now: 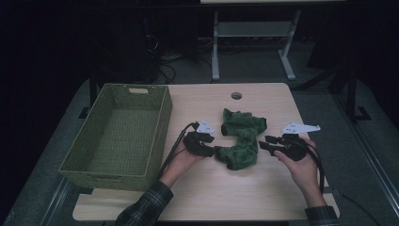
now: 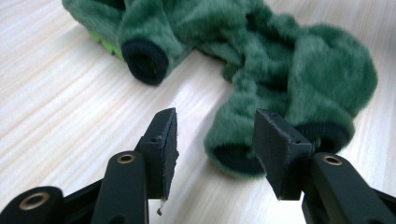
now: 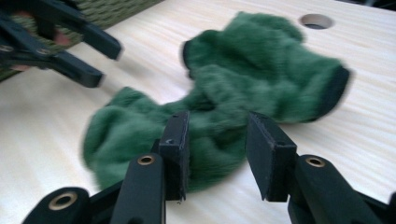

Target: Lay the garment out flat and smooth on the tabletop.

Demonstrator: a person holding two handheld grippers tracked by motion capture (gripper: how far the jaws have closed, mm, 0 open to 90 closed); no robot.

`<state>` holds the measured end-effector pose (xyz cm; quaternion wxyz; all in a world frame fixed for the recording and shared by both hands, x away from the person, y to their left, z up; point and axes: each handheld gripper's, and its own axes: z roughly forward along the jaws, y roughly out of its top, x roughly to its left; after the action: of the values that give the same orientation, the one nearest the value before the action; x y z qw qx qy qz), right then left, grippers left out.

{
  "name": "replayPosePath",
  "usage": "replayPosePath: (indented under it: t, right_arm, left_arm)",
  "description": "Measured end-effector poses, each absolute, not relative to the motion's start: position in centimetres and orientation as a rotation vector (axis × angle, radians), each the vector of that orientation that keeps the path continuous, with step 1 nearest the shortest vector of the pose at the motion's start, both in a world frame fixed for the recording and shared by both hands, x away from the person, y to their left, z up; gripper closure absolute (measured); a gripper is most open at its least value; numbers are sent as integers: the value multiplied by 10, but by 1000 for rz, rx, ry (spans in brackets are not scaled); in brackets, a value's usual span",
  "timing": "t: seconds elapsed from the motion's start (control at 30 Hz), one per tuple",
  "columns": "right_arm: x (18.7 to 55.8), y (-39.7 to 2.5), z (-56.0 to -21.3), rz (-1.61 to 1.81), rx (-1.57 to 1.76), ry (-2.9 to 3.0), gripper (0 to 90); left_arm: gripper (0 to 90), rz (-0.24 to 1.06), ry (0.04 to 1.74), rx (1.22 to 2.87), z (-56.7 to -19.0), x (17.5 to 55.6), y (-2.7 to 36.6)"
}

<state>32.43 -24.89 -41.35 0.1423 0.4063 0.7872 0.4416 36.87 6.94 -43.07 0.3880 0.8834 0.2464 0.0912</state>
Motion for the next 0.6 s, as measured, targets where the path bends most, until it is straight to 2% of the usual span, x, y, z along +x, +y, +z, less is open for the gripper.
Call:
replayPosePath:
  t: [0.4, 0.53, 0.6]
  right_arm:
    - [304, -202, -423, 1316, 1033, 2388, 613]
    - [299, -186, -429, 1306, 1005, 2437, 618]
    - [298, -178, -432, 1308, 994, 2457, 621]
  left_arm:
    - [502, 197, 602, 2263, -461, 368, 67]
    - [570, 199, 579, 2283, -466, 365, 63]
    - [633, 192, 575, 2281, -467, 365, 62]
